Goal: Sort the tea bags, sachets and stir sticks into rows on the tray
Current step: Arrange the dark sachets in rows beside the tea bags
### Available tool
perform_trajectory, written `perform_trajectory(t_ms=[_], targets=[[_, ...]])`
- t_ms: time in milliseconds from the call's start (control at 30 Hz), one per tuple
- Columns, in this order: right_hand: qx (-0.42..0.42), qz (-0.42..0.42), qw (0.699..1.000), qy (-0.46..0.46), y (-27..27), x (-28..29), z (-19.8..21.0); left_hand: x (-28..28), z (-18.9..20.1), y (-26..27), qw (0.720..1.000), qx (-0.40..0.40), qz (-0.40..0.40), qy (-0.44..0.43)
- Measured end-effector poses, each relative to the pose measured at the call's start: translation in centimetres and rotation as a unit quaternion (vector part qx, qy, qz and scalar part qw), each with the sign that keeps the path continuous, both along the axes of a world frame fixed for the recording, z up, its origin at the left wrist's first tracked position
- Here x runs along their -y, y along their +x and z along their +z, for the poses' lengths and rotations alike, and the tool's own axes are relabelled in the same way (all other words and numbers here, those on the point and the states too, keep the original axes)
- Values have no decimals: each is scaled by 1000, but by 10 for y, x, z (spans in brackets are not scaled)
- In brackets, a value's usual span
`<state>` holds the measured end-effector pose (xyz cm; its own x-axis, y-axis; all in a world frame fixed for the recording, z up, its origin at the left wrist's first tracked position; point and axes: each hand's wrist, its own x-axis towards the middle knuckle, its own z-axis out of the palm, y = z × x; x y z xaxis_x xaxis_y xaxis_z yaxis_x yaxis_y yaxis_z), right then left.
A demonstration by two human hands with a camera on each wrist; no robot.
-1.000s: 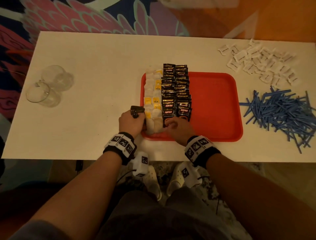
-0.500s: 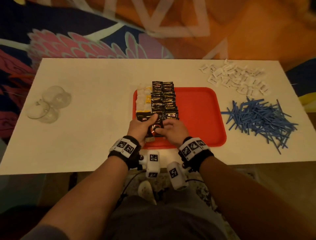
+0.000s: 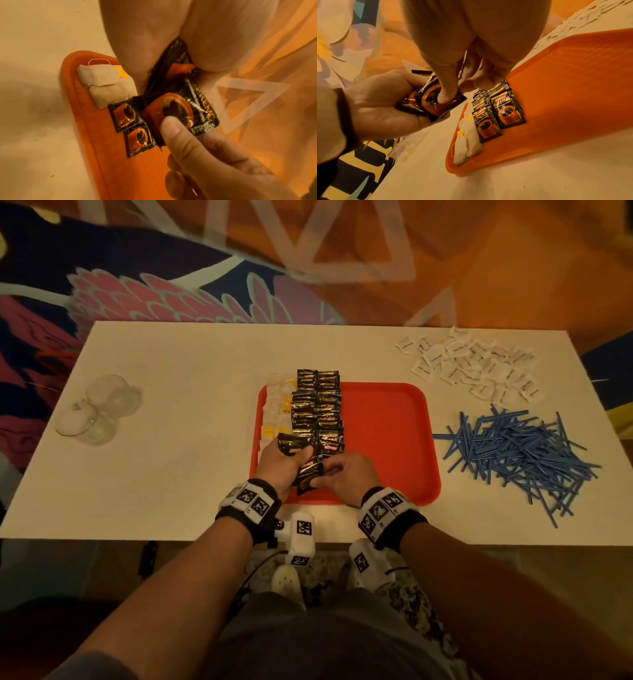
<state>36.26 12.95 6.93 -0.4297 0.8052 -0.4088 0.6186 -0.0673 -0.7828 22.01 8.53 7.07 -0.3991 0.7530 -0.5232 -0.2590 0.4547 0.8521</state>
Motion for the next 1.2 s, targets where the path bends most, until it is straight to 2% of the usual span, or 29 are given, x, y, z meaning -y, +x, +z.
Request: perform_trajectory(t_ms=[133,267,333,467,567,700,967,1200], targets=[[5,22,999,-28,2,0,-6,2,-6,0,999,-26,22,-19],[25,16,999,-40,-3,-3,-20,6,-18,-14,991,-119,49,-40],[44,2,998,-49,-5,-6,-30,9,-24,-23,990,-90,91,-66],[72,-30,995,-66,-9,-10,-52,21,-28,-40,980,27,170,-97],[83,-61,991,-87,-18,-12,-68,33,-32,-51,973,47,193,-117],[109,-86,987,-79,-31,-15,-82,49,-40,-66,970,43,202,-127],[132,-121,981,-69,-41,-18,-93,61,-43,-77,978,18,165,-130],[161,-84,982,-46,-41,-14,-92,60,-49,-71,984,2,129,-123]])
